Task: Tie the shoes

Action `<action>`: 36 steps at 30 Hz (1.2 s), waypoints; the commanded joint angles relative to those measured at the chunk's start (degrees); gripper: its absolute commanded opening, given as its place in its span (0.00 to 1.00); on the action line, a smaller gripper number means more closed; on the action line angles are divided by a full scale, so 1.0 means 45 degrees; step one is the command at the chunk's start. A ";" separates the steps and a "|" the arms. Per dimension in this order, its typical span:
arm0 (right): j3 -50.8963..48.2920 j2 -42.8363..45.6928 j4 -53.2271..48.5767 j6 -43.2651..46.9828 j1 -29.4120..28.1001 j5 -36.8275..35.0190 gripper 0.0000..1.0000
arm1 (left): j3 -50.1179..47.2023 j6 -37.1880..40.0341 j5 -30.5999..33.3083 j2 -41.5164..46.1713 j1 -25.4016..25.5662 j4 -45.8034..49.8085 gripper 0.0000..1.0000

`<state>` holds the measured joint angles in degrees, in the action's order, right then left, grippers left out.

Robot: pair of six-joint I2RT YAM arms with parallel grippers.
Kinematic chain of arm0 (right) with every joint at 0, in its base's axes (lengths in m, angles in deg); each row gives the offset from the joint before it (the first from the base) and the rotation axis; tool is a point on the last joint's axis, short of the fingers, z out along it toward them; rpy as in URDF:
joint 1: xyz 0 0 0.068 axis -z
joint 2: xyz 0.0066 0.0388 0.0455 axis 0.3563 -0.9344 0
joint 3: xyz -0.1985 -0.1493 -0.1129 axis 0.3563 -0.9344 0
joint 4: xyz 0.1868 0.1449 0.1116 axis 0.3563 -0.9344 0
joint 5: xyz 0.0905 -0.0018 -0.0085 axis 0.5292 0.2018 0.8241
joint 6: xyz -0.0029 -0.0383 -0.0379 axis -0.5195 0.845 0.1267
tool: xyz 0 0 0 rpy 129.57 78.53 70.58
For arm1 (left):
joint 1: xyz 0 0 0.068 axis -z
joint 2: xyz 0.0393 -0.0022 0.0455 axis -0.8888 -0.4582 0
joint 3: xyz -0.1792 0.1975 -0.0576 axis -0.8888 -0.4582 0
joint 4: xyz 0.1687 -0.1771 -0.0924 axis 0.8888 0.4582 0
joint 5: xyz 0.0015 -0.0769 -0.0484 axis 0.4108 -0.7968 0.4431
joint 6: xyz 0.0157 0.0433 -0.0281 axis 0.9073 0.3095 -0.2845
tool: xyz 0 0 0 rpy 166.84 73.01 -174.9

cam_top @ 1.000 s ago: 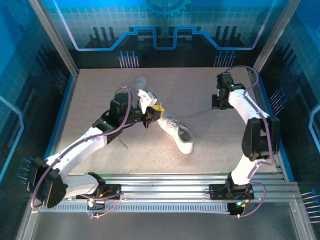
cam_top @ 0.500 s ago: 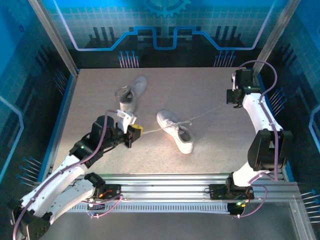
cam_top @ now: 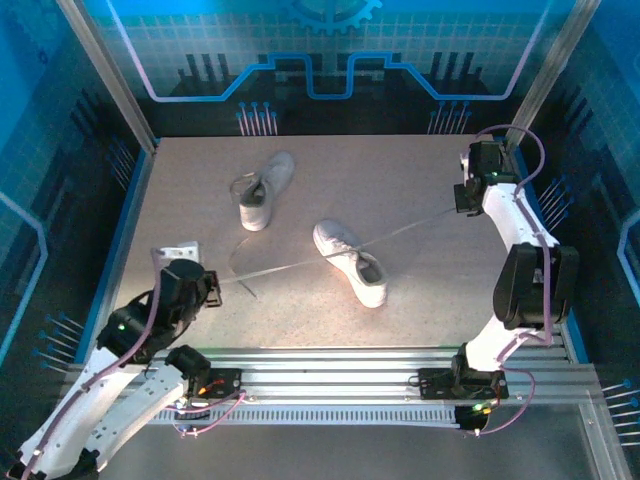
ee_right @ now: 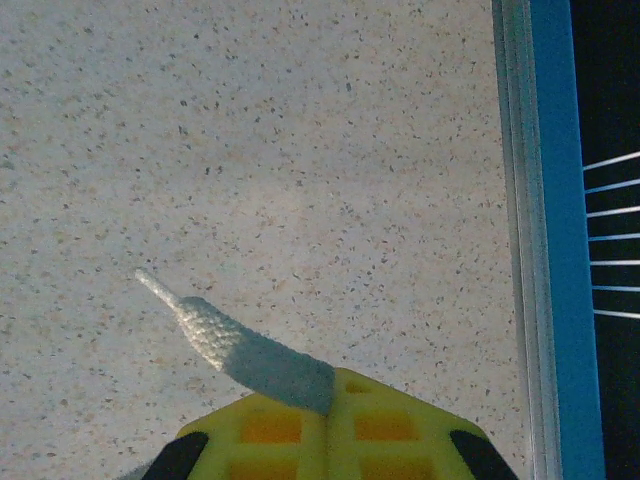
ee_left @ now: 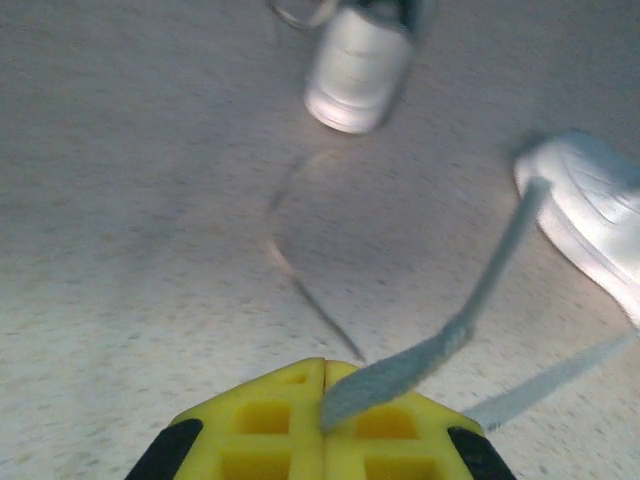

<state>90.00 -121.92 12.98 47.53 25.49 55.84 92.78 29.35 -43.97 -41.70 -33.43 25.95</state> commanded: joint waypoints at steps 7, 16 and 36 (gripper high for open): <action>0.0275 -0.0761 0.0470 0.0788 0.0463 -0.1011 0.00 | 0.1483 -0.4272 0.3982 0.2288 -0.0106 0.4415 0.00; 0.0485 -0.1319 0.0503 0.0956 0.0438 -0.1114 0.00 | 0.1050 -0.4251 0.3488 0.2827 -0.0086 0.4128 0.00; 0.1285 -0.2036 -0.0202 0.0912 0.1531 -0.0657 0.00 | 0.1279 -0.3804 0.3271 0.2109 -0.0090 0.3913 0.00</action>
<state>93.52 -130.27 11.21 52.18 29.95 54.49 97.92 10.62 -32.41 -32.36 -33.43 41.67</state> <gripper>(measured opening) 0.040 0.050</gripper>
